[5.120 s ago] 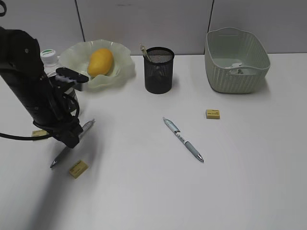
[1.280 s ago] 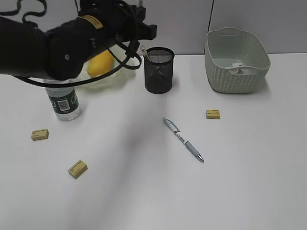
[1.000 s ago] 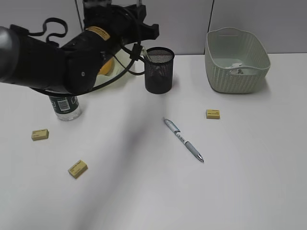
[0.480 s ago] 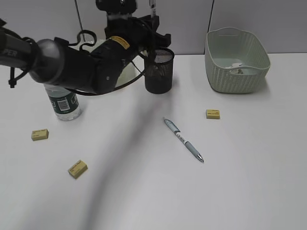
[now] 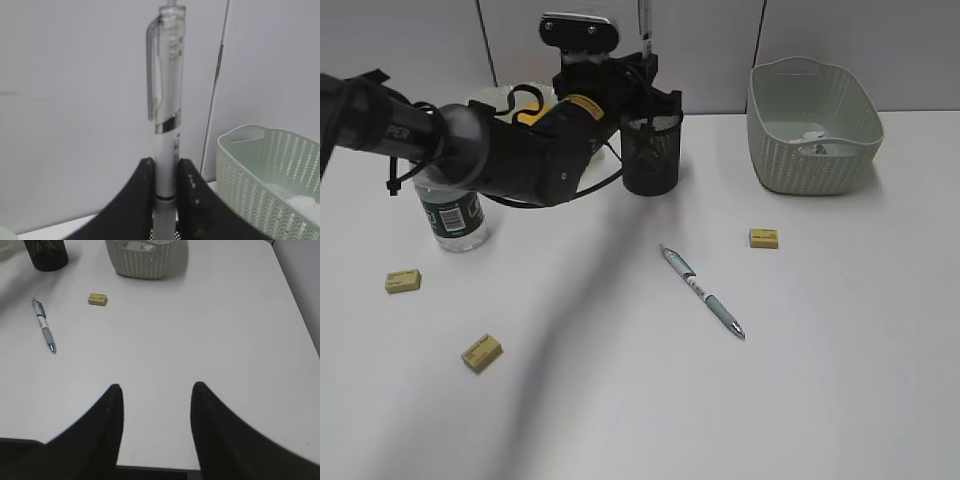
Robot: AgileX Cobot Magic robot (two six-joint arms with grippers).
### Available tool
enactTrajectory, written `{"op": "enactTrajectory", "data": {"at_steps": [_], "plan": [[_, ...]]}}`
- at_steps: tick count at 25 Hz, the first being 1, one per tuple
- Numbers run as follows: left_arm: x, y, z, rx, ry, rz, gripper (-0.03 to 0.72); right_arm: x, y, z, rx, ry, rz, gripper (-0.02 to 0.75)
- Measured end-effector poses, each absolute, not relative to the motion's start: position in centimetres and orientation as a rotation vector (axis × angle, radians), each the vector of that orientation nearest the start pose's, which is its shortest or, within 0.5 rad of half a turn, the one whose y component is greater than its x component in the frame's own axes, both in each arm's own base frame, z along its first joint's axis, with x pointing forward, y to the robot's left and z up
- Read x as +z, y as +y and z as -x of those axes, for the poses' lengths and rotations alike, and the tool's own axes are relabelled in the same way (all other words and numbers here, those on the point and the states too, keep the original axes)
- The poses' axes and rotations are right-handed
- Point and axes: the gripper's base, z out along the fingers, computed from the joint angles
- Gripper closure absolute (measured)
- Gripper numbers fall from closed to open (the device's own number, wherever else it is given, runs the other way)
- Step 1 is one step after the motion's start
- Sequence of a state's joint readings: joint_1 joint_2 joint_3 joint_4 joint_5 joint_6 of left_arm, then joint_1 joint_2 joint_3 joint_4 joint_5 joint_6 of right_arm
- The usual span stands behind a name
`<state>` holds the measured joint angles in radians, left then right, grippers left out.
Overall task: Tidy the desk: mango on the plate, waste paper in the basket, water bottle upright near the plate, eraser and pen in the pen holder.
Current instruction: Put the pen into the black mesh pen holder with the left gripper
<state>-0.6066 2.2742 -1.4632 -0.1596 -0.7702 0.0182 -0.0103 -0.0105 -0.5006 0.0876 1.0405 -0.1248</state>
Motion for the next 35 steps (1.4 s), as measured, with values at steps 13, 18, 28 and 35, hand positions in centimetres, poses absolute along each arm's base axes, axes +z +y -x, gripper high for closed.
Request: {"op": "enactTrajectory", "data": {"at_steps": [13,18,28,35], "plan": [[13.3,-28.7,-43.4,-0.465,1.576,-0.315,0.588,27.9,0.5,0.6,-0.014,2.008,0.118,0.377],[12.3,-28.8,-43.4,-0.46,1.616,-0.325,0.588,27.9,0.5,0.6,-0.019,2.008,0.117,0.376],[12.2,-28.8,-43.5,-0.459,1.641,-0.33,0.588,27.9,0.4,0.6,-0.02,2.008,0.117,0.377],[12.2,-28.9,-43.5,-0.459,1.645,-0.331,0.437,27.9,0.4,0.6,-0.02,2.008,0.117,0.377]]}}
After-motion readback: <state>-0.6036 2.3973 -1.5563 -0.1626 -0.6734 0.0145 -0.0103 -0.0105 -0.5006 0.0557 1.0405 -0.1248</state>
